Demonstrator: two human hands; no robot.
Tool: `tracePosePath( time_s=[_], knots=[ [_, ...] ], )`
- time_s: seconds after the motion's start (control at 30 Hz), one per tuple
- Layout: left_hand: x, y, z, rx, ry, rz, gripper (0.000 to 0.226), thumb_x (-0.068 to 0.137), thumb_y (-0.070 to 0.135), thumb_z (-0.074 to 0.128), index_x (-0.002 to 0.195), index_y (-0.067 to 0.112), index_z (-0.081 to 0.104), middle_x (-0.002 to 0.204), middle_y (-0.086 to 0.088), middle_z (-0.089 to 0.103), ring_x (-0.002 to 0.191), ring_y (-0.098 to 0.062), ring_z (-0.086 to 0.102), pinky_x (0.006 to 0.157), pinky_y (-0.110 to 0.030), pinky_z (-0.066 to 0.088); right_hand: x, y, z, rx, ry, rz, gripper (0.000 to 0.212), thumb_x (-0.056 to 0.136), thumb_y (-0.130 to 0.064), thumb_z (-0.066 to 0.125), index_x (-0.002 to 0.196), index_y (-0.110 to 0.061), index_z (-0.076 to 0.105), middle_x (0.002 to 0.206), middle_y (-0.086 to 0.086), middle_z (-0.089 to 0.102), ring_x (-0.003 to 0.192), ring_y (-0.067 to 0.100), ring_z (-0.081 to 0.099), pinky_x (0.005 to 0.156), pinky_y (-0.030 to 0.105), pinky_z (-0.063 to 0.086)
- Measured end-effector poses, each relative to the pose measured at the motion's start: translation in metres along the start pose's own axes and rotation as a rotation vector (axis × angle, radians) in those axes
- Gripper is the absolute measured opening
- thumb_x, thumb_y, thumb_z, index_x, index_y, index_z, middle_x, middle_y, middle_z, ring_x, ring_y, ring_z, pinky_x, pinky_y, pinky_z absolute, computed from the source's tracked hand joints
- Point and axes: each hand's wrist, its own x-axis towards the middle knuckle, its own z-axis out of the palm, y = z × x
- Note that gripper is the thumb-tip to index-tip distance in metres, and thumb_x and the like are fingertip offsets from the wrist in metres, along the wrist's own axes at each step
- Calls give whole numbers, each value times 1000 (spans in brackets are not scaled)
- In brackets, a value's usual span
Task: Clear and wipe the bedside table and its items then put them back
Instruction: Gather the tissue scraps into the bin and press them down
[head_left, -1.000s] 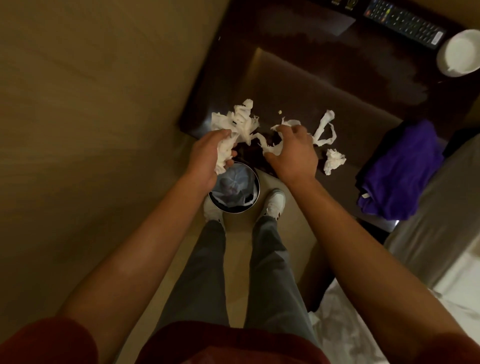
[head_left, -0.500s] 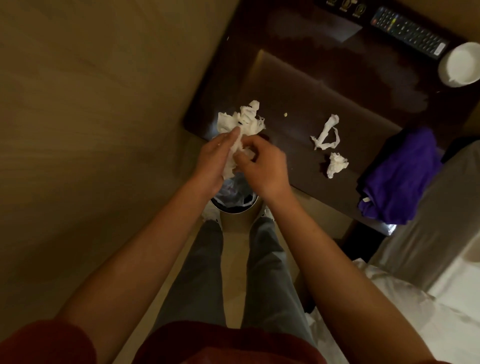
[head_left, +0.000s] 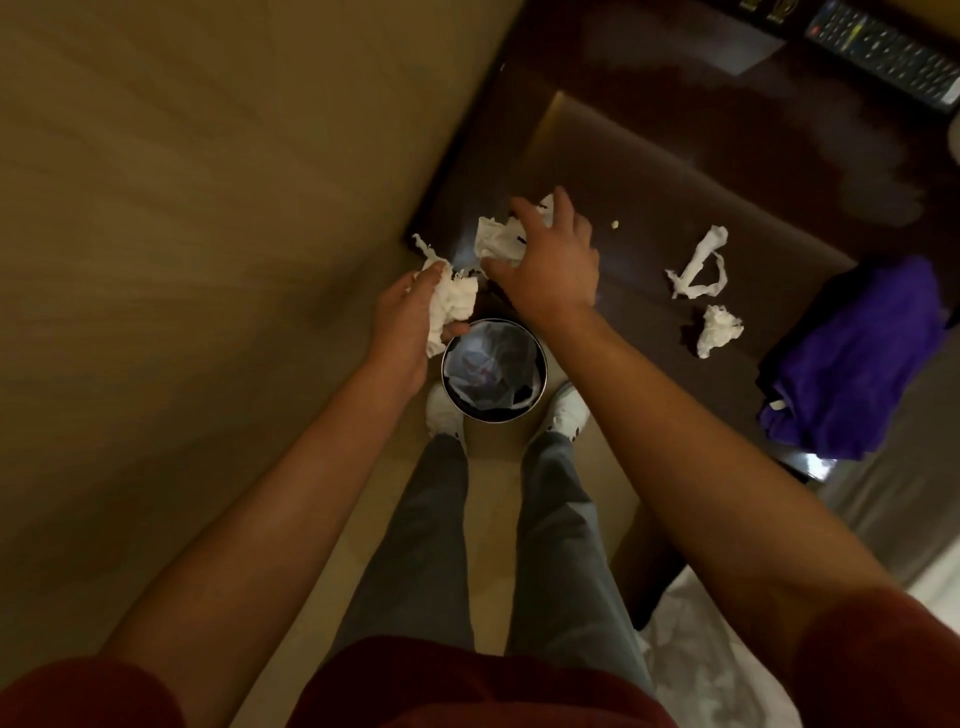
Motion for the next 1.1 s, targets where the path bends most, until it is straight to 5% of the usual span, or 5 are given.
tracePosePath(
  time_s=[0.37,0.63,0.77,0.93,1.1],
  knots=[
    [4,0,5,71,-21,-37,11,101,24,62,99,21,72,87,2,79,76,-12,76,59,-26,59,2,9,11,-46,73,-27,34,94,-13,63,128,-21,64,137,11,47,117,35,54,79,41,52],
    [7,1,13,86,-18,12,15,103,20,55,101,28,68,84,9,76,72,-8,75,58,-27,59,-2,26,-12,388,41,116,25,89,-12,61,112,-18,68,116,9,69,103,29,66,81,32,50],
    [7,-2,24,154,-85,10,24,106,21,48,122,24,65,98,3,73,80,-9,74,61,-25,60,-22,30,-26,510,32,46,22,90,-11,62,109,-19,70,93,1,68,77,18,64,64,23,45],
    [4,-2,42,251,-152,50,22,100,24,50,113,28,67,109,3,71,105,-21,67,95,-46,57,-48,36,-36,814,41,64,31,95,-1,50,100,-22,72,70,-3,64,55,8,58,53,27,51],
    [-1,-9,66,296,-178,77,28,101,21,43,105,29,70,96,6,72,87,-16,68,78,-38,58,-72,70,-50,1146,84,262,42,96,-7,44,78,-30,74,70,7,70,53,16,54,45,22,43]
  ],
)
